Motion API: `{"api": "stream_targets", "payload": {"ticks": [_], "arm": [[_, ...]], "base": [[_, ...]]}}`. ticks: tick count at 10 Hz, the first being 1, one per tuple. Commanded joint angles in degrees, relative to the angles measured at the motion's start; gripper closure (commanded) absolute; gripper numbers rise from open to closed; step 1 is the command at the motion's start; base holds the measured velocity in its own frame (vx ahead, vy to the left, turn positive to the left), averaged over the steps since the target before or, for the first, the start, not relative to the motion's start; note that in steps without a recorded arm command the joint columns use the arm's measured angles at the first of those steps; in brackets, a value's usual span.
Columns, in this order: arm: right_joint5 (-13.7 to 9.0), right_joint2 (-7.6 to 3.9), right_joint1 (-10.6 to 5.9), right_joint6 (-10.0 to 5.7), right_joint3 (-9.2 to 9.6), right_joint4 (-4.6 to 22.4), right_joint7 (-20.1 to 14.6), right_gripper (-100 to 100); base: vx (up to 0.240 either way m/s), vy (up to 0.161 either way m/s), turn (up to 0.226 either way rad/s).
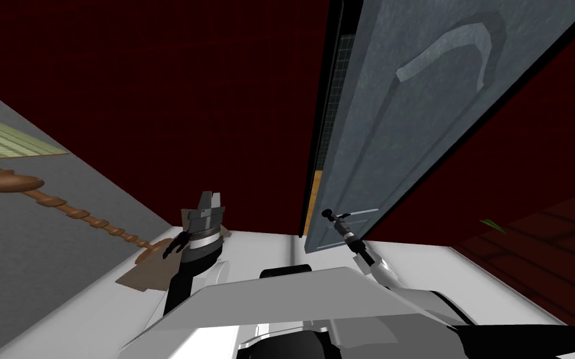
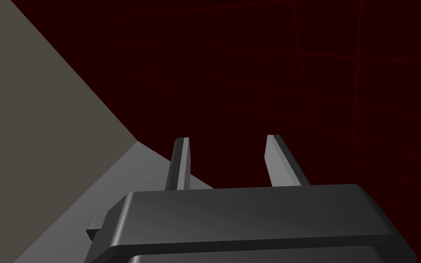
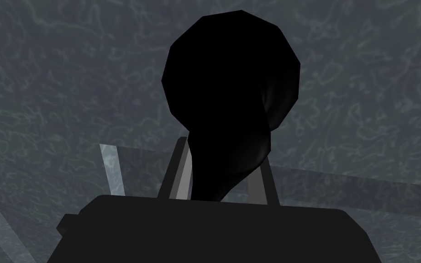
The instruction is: Pull the door open
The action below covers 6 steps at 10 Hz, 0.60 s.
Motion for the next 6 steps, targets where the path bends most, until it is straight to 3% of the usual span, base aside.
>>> {"api": "stream_targets", "payload": {"ticks": [1,5,6], "arm": [[0.6,-0.73,0.92,-1.73,-0.19,0.0,-0.8,100],[2.2,-2.62,2.88,-6.38,-0.7,1.0,-2.7,100],[2.4,-2.82,3.09,-6.88,-0.76,1.1,-2.9,100]], "base": [[-0.201,-0.101,0.176],[-0.214,-0.097,0.164],[-0.206,-0.09,0.101]]}}
